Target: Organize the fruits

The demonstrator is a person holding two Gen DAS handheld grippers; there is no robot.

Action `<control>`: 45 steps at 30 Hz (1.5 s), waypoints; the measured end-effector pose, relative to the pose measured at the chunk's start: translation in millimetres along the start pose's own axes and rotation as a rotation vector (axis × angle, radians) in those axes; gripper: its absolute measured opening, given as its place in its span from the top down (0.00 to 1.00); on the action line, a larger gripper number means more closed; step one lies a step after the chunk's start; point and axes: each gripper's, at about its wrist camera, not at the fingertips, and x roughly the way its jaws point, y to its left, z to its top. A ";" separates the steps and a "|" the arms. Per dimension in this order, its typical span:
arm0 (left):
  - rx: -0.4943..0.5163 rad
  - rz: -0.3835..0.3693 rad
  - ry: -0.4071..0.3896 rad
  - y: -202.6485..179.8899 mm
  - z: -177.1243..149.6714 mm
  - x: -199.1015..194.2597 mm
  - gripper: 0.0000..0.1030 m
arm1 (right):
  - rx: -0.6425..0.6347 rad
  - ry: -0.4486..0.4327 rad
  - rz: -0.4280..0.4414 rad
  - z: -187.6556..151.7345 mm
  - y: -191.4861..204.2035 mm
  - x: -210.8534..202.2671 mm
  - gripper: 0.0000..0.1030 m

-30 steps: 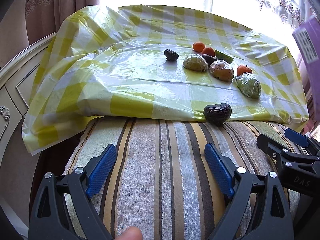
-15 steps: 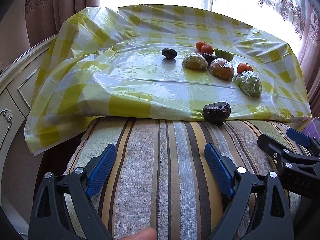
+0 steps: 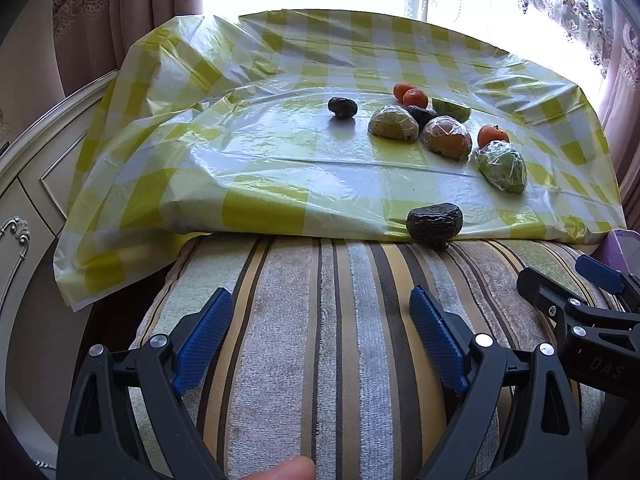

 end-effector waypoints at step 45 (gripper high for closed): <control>0.005 0.009 -0.004 -6.7 0.7 0.7 0.15 | 0.000 -0.012 0.005 -3.0 -2.9 0.5 0.01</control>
